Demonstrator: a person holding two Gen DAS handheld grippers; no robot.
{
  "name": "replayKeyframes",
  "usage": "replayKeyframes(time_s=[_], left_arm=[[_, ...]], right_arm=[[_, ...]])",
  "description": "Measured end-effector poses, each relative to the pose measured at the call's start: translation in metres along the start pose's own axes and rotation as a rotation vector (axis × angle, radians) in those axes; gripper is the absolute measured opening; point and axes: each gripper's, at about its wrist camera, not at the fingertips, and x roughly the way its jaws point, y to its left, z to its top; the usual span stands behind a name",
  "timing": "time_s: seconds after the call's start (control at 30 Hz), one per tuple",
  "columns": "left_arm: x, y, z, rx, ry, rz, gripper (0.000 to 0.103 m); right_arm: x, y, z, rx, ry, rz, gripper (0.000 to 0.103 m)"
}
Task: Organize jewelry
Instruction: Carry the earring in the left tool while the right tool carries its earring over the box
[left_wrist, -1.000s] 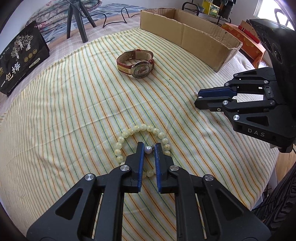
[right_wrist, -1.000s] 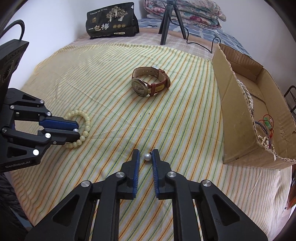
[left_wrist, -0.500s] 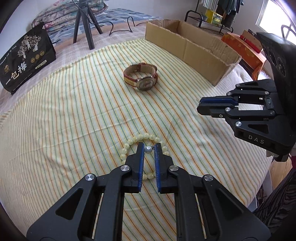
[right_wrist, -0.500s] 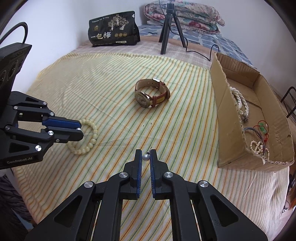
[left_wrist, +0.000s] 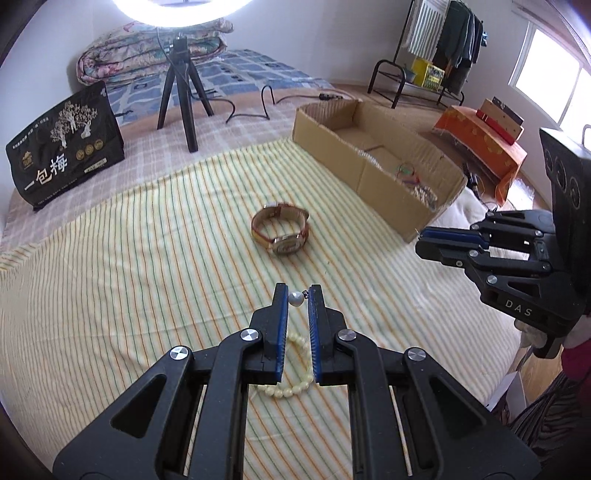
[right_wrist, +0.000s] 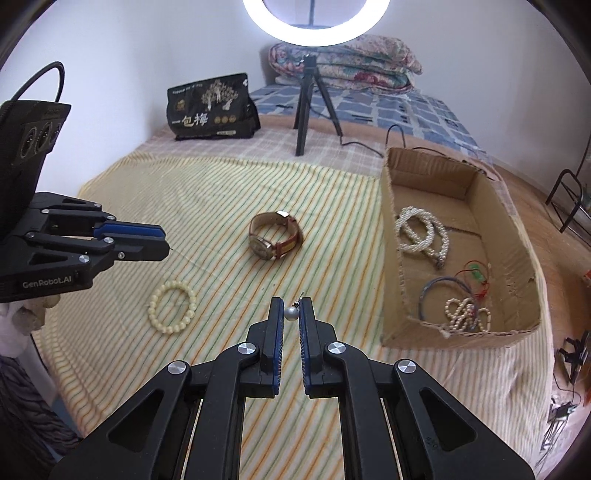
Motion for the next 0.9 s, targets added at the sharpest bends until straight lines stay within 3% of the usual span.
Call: replayKeyframes(time_s=[0.57,0.9], left_arm=[[-0.006,-0.039,0.07,0.013,-0.142,-0.006,0.009],[0.015,-0.067,0.108,0.011,-0.18,-0.045,0.009]], right_arm=[[-0.029,-0.069,0.014,0.143,-0.099,-0.106,0.007],[-0.023,-0.093,0.017,0.204,-0.117,-0.126,0.007]])
